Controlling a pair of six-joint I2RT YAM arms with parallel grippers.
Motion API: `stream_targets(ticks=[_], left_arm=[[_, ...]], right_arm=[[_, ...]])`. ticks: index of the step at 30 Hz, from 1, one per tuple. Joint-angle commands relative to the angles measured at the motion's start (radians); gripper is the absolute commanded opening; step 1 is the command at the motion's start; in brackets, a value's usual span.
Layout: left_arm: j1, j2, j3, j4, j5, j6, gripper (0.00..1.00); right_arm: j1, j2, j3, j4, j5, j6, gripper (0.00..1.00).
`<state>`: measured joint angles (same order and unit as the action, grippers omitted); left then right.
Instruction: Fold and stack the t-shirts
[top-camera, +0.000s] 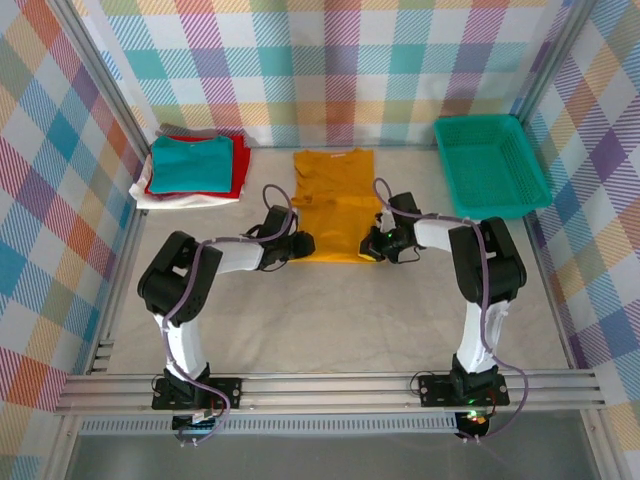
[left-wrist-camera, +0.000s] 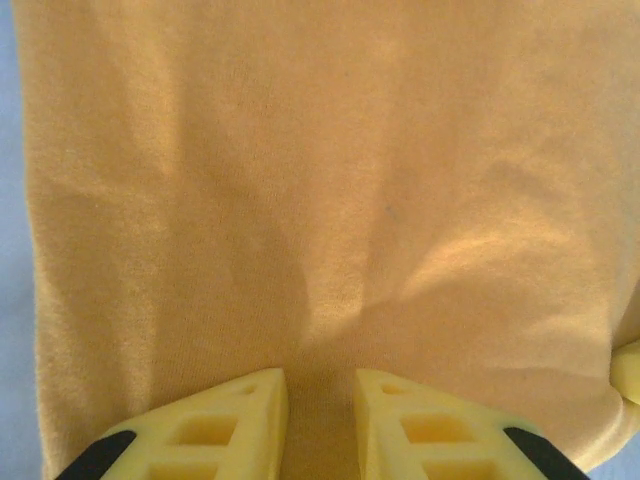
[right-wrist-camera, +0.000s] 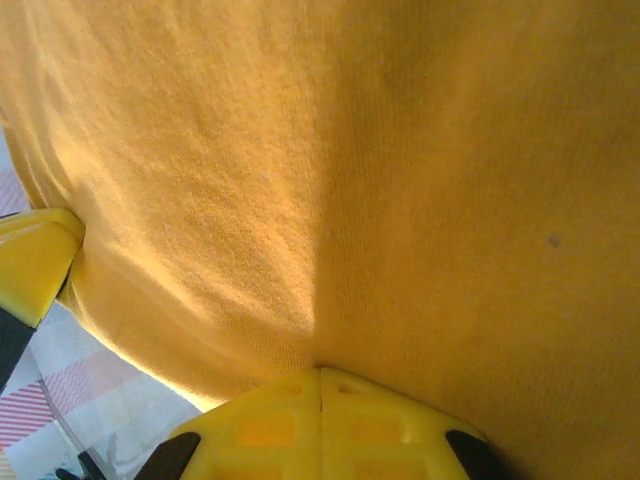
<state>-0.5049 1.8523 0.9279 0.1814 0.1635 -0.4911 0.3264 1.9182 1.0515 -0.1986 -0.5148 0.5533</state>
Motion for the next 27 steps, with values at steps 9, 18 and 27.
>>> stream_targets(ticks=[9, 18, 27], left_arm=[[-0.043, -0.291, -0.119, -0.389, -0.154, -0.137, 0.39], [0.035, -0.417, -0.158, -0.563, -0.055, -0.211, 0.5], [0.018, -0.36, -0.169, -0.48, -0.001, -0.194, 0.52]], right_arm=[[0.031, -0.279, -0.105, -0.217, 0.084, 0.059, 0.18], [-0.01, -0.265, -0.109, -0.224, 0.099, 0.075, 0.25], [-0.009, -0.224, -0.112, -0.194, 0.089, 0.065, 0.26]])
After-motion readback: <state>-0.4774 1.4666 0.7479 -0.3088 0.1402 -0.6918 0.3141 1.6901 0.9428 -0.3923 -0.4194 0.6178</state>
